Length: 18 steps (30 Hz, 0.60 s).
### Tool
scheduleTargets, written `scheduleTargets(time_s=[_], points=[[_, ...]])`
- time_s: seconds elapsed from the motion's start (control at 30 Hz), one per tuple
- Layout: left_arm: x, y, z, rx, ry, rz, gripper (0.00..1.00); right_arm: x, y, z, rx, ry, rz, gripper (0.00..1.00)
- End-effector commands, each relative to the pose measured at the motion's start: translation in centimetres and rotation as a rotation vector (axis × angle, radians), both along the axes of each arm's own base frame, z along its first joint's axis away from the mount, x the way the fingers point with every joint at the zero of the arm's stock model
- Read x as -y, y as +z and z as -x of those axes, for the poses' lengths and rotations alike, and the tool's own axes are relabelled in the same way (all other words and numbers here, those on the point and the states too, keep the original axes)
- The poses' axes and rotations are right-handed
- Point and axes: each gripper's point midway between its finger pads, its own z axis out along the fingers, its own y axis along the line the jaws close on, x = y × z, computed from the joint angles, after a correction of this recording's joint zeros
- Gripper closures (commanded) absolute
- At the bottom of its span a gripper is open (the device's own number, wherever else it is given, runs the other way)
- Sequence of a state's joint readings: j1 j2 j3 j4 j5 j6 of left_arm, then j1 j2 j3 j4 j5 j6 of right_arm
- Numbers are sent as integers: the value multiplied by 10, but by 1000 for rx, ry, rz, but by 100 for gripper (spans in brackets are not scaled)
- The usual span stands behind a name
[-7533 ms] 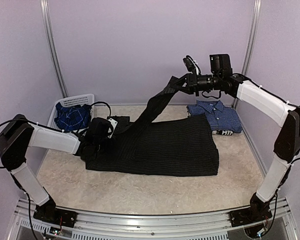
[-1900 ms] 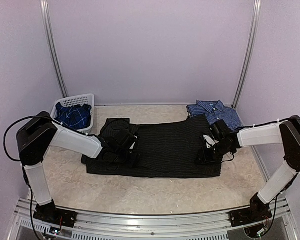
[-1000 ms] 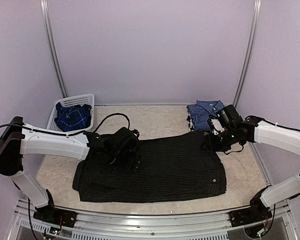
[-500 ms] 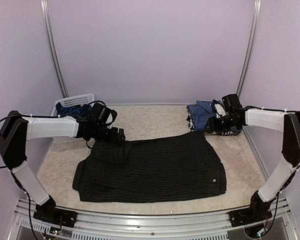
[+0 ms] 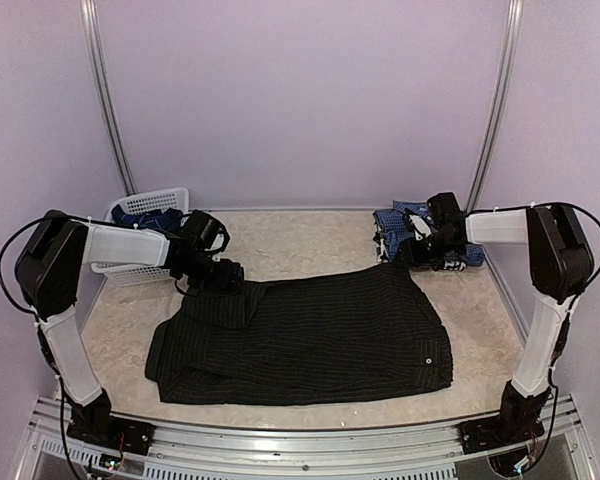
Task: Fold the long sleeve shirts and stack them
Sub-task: Adjust the sleeve of the 1/3-folded shirt.
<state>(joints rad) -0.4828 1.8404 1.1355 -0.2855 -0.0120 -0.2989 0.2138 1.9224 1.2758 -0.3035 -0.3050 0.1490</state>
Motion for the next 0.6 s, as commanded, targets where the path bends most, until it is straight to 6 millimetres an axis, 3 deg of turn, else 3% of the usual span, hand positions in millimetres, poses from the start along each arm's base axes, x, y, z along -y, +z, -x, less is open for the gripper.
scheduleTargets(time_s=[0.0, 0.27, 0.5, 0.53, 0.57], points=[[-5, -11, -6, -15, 5, -39, 20, -8, -3, -7, -6, 38, -22, 47], [-5, -28, -13, -18, 19, -75, 23, -13, -12, -5, -26, 53, -44, 47], [-7, -31, -9, -6, 30, -89, 54, -15, -17, 0, -41, 59, -60, 48], [-6, -27, -8, -1, 29, -78, 67, -15, -17, 0, -43, 58, -60, 48], [-5, -24, -8, 3, 27, -74, 72, -15, -18, 0, -44, 60, -60, 48]])
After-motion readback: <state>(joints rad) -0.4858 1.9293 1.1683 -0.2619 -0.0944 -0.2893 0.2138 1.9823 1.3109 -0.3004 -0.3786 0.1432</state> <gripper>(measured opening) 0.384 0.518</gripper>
